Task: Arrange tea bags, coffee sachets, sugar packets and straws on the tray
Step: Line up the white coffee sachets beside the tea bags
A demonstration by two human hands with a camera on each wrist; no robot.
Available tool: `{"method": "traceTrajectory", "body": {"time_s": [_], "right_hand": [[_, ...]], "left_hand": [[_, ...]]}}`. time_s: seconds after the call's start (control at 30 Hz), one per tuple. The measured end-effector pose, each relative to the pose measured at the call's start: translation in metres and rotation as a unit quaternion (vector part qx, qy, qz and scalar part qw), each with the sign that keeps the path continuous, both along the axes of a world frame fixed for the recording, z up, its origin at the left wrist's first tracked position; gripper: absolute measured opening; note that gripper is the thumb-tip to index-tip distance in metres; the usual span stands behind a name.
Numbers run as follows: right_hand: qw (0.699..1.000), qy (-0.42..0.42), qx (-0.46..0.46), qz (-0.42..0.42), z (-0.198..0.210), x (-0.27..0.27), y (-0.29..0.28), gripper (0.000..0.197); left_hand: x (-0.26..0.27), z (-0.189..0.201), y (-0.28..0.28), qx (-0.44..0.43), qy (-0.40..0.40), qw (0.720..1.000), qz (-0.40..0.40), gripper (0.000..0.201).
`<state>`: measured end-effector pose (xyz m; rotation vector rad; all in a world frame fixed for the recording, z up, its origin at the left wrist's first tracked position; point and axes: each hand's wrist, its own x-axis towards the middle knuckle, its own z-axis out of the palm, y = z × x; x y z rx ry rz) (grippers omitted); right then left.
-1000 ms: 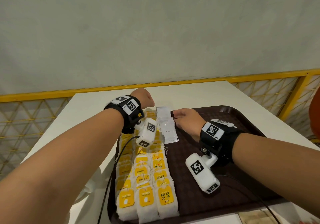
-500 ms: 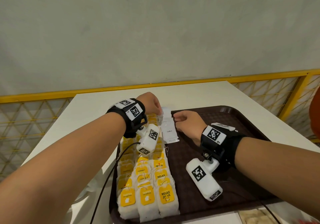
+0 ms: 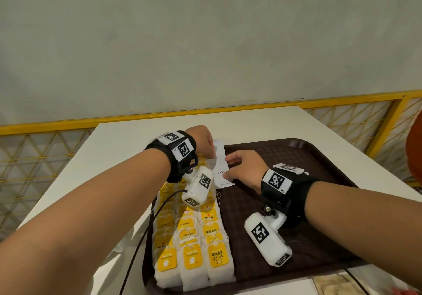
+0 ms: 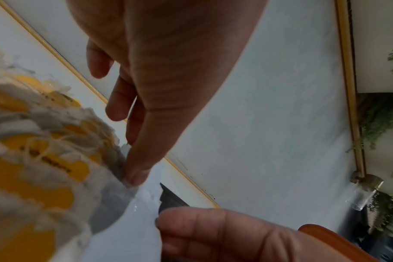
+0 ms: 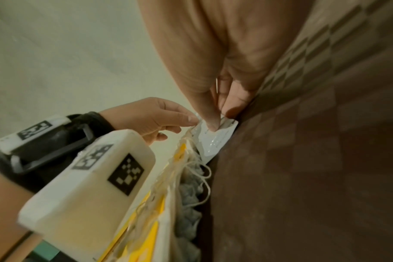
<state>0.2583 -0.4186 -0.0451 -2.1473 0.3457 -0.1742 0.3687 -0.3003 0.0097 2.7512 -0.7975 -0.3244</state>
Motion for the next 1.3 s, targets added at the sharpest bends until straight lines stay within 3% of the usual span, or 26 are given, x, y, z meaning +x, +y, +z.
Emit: {"method": "traceTrajectory", "body": {"time_s": [0.53, 0.77, 0.93, 1.3], "right_hand": [[1.000, -0.005, 0.002, 0.000, 0.001, 0.000, -0.003, 0.044], [0.994, -0.021, 0.099, -0.028, 0.009, 0.004, -0.007, 0.028], [0.991, 0.002, 0.134, -0.029, 0.016, 0.012, 0.002, 0.047], [0.989, 0.018, 0.141, -0.043, 0.016, 0.019, 0.011, 0.044]], "left_hand": [[0.002, -0.002, -0.002, 0.066, -0.025, 0.997, -0.001, 0.025], [0.007, 0.010, 0.004, -0.006, -0.022, 0.999, 0.028, 0.023], [0.014, 0.012, 0.006, -0.066, -0.025, 0.994, 0.083, 0.022], [0.007, 0.008, 0.005, -0.087, -0.031, 0.994, 0.059, 0.033]]}}
